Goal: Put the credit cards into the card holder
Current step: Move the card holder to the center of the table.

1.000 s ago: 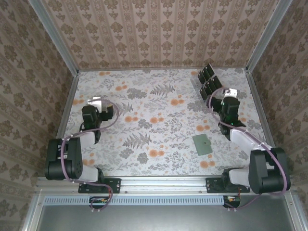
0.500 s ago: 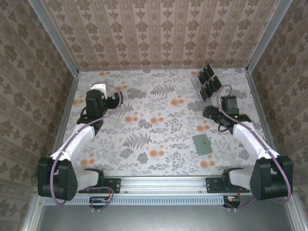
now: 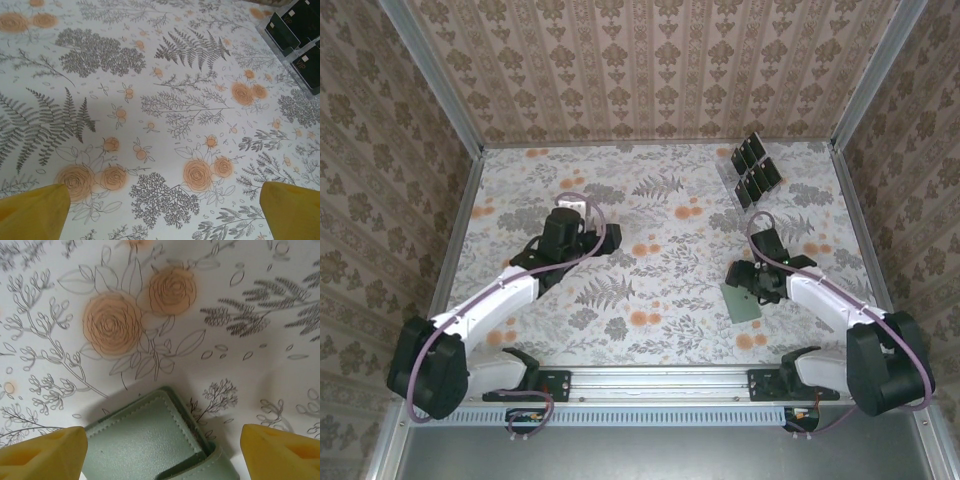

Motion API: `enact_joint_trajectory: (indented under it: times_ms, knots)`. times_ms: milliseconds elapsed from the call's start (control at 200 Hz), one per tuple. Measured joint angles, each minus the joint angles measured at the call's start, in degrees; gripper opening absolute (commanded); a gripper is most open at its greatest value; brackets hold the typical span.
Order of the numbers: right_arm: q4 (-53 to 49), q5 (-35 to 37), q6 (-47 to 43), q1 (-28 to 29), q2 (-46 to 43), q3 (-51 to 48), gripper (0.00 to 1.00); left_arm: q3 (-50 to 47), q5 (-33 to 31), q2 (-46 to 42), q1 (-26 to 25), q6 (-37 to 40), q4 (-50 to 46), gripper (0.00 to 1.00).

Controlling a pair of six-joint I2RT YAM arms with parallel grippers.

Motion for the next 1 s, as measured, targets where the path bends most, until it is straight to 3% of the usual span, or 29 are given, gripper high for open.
enact_joint_trajectory:
  times_ms: [95,430,650,735,840,1000]
  knots:
    - [0.2,0.22,1.64,2.05,0.35,-0.28,0.8,-0.02,0.02,0.57,-0.31,-1.11,0.02,1.0]
    - [6.29,0.2,11.23,11.21,4.76,-1.2,0.61,-1.51,0.85,1.92,-1.38,-3.43,0.02,1.0]
    - [6.97,5.68,18.82,19.98,16.94,8.7,0.53,-1.51,0.83,1.97,-1.38,-3.89,-0.02,1.0]
    - [8.02,5.46,20.59,22.73,23.34,15.34,0.57,-1.51,0.81,1.97,-1.38,-3.89,-0.04,1.0]
    - [12.74,2.01,21.44,26.18,28.89,21.68,0.7,-1.51,0.81,1.95,-1.4,-3.91,-0.46,1.0]
    - [13.49,0.68,20.44,29.05,27.26,23.5,0.72,-1.62,0.76,1.4,-1.4,-4.35,-1.73,1.0]
